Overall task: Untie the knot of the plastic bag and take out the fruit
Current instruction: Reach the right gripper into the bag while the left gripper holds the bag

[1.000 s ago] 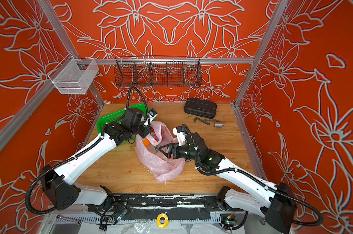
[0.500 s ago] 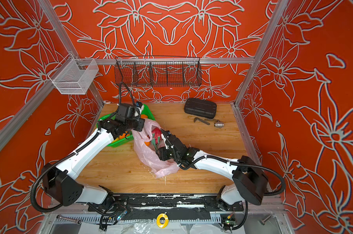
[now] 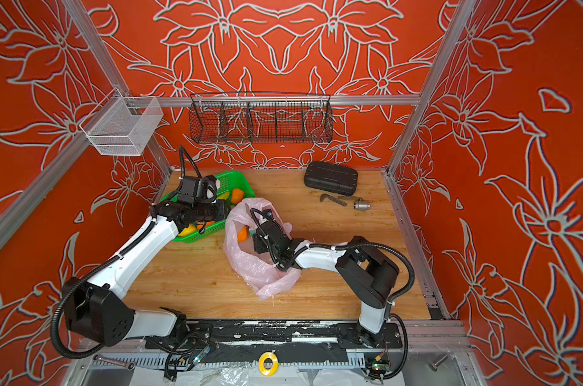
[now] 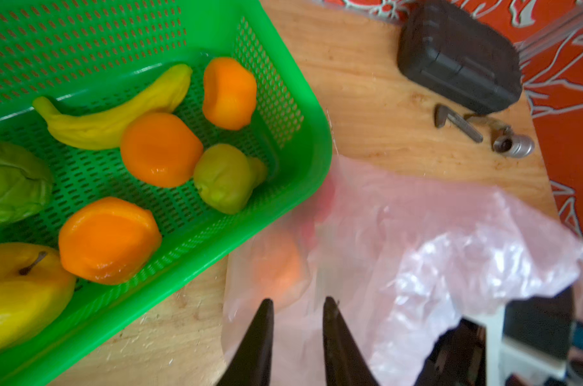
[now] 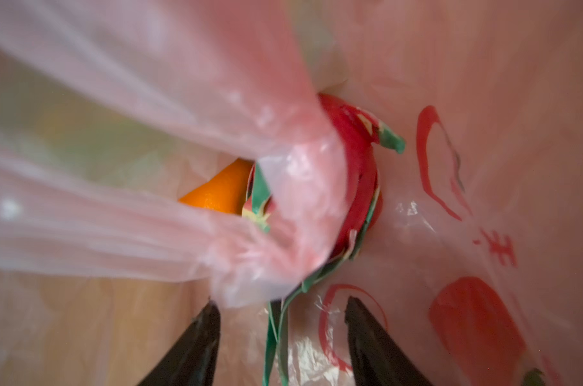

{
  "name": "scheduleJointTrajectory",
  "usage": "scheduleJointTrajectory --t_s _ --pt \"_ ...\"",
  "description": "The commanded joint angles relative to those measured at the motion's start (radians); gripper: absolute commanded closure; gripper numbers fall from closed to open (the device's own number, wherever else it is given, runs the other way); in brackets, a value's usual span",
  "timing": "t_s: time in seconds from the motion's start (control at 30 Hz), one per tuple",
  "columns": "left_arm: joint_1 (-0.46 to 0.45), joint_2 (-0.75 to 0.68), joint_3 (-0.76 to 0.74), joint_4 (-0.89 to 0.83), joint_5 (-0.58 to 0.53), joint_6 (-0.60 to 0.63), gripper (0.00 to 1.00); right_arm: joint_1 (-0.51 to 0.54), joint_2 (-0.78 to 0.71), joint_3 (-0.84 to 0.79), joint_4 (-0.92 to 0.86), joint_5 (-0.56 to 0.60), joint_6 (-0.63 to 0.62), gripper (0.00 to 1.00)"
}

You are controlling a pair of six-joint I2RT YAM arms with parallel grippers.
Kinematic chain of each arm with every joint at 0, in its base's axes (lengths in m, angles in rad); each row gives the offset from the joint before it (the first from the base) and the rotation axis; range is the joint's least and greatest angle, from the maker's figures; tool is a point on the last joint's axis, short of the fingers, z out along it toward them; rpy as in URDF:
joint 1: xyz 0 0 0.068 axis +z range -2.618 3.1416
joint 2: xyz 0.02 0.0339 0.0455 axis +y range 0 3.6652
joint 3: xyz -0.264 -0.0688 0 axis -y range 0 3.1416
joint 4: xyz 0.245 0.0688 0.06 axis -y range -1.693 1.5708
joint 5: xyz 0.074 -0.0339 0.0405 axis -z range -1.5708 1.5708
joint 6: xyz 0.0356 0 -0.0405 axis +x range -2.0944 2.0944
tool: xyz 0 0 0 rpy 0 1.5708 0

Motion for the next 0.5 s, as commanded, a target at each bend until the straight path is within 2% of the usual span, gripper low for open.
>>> scheduleJointTrajectory --t_s 0.0,0.17,0.27,0.47 --pt "0.002 -0.068 -0.053 -0.025 0.042 -0.050 0.67 0.003 0.040 0.062 0.032 0.076 -0.019 0.29" --pt "0.002 -0.137 -0.119 -0.035 0.011 -0.039 0.62 -0.002 0.094 0.101 0.052 0.186 -0.040 0.15" --pt "0.002 -0.162 -0.132 -0.040 -0.009 -0.023 0.60 -0.011 0.140 0.143 0.048 0.182 -0.055 0.10" --pt "0.002 -0.187 -0.131 -0.043 -0.015 0.007 0.57 -0.020 0.217 0.216 0.020 0.144 -0.048 0.08"
